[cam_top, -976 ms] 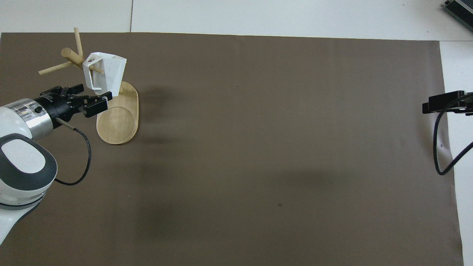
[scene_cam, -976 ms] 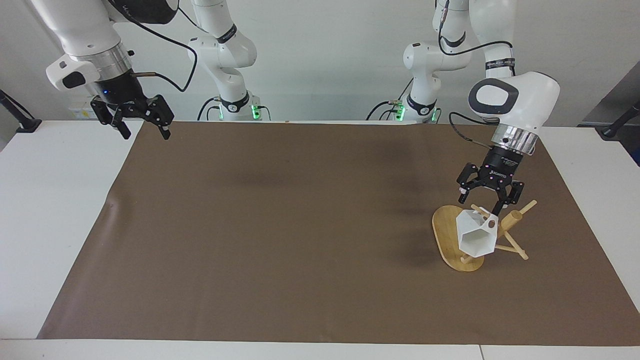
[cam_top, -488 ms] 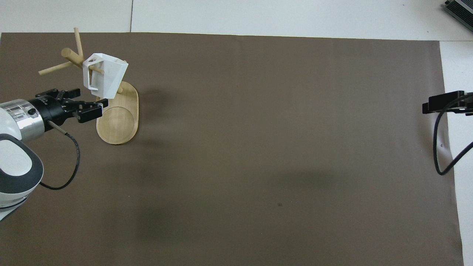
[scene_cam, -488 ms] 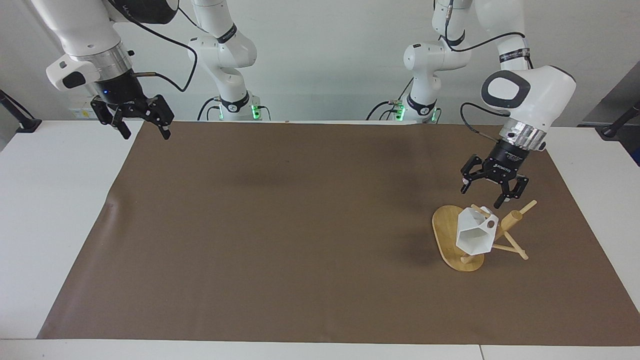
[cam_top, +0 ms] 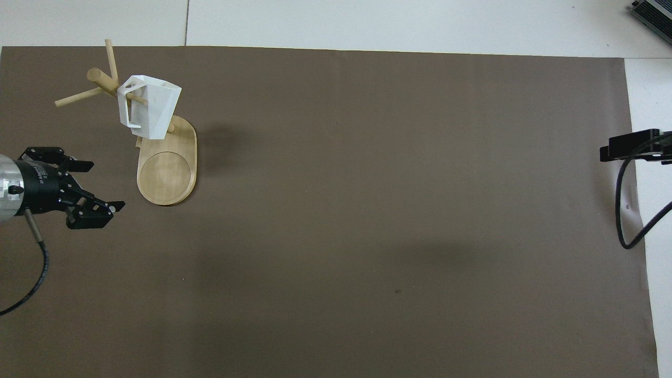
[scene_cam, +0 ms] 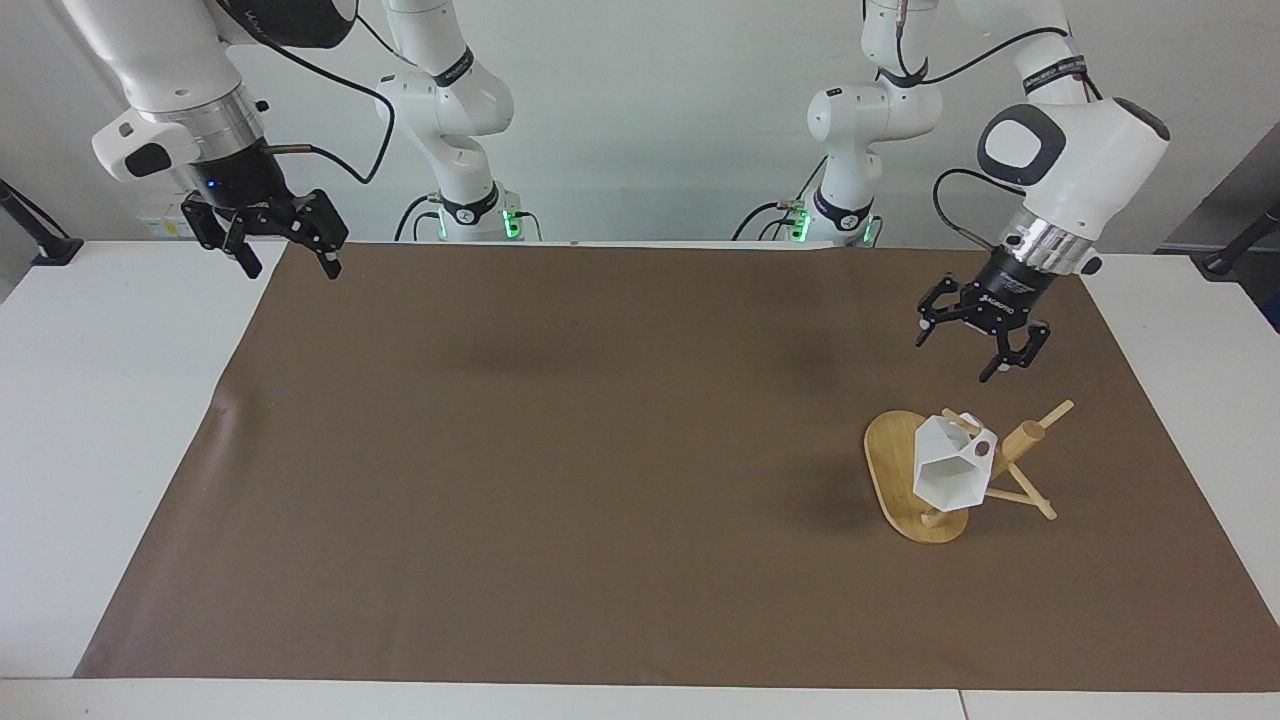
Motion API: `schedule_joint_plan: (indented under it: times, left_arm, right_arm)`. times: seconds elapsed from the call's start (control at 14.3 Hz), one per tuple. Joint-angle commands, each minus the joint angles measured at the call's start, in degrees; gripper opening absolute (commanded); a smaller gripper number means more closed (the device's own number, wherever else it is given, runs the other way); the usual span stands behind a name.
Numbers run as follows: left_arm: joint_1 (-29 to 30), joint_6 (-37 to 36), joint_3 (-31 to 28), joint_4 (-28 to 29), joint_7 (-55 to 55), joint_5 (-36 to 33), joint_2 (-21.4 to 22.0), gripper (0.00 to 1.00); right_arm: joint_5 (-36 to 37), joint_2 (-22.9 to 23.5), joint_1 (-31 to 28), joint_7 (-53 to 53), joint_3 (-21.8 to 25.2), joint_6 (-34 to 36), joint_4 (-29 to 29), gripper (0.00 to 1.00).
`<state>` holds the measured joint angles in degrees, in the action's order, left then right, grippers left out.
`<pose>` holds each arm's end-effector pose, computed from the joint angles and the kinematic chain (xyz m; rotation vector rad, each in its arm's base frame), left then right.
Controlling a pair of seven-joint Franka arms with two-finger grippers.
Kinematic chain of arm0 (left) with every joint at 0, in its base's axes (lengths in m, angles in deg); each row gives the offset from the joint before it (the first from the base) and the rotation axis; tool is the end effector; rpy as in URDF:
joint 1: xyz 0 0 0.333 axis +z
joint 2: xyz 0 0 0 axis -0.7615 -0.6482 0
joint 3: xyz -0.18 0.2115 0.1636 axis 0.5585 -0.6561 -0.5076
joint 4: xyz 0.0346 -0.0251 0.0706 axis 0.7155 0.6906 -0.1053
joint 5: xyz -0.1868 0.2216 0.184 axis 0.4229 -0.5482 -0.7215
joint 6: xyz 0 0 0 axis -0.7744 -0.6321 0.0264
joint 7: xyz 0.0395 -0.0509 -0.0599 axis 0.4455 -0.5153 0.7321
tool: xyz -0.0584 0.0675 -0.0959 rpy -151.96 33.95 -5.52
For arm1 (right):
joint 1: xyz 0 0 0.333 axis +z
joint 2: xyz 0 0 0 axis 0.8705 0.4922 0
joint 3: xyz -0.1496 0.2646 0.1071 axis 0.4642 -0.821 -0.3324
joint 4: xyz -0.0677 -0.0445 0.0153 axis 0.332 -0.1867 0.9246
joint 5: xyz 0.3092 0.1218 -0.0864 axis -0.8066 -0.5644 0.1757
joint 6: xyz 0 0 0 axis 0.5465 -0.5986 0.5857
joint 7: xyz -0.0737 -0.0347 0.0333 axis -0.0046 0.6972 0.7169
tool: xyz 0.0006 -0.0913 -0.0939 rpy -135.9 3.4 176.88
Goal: Hang cup on rack
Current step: 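Open the left gripper and draw it back from the cup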
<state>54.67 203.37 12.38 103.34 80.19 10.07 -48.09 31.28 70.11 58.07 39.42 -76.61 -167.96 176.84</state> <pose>0.4679 -0.0273 0.5287 1.3620 2.5303 -0.1939 0.5084 -0.0351 0.6269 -3.1049 0.0762 -0.1423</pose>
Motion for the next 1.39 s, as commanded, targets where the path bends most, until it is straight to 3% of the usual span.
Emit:
schedule_joint_plan:
  times: [0.0, 0.28, 0.49, 1.12, 1.32]
  left_arm:
    - [1.15, -5.02, 0.09, -4.02, -13.29, -1.61, -0.24, 1.00]
    - [3.00, -7.41, 0.09, -7.55, -38.67, -1.87, -1.65, 1.00]
    - [2.92, -9.07, 0.18, -8.42, -63.90, -7.92, -1.56, 1.00]
    - [3.44, -13.81, 0.09, -14.56, -101.80, -14.61, -1.91, 1.00]
    - [2.75, -20.04, 0.35, -19.83, -105.72, -17.41, -3.66, 1.00]
  right_arm:
    - [0.90, -0.94, -0.10, 0.51, -0.26, 0.80, 0.70, 1.00]
    - [0.90, -0.94, -0.10, 0.51, -0.26, 0.80, 0.70, 1.00]
    - [0.90, -0.94, -0.10, 0.51, -0.26, 0.80, 0.79, 1.00]
    - [0.90, -0.94, -0.10, 0.51, -0.26, 0.80, 0.70, 1.00]
    - [0.90, -0.94, -0.10, 0.51, -0.26, 0.80, 0.70, 1.00]
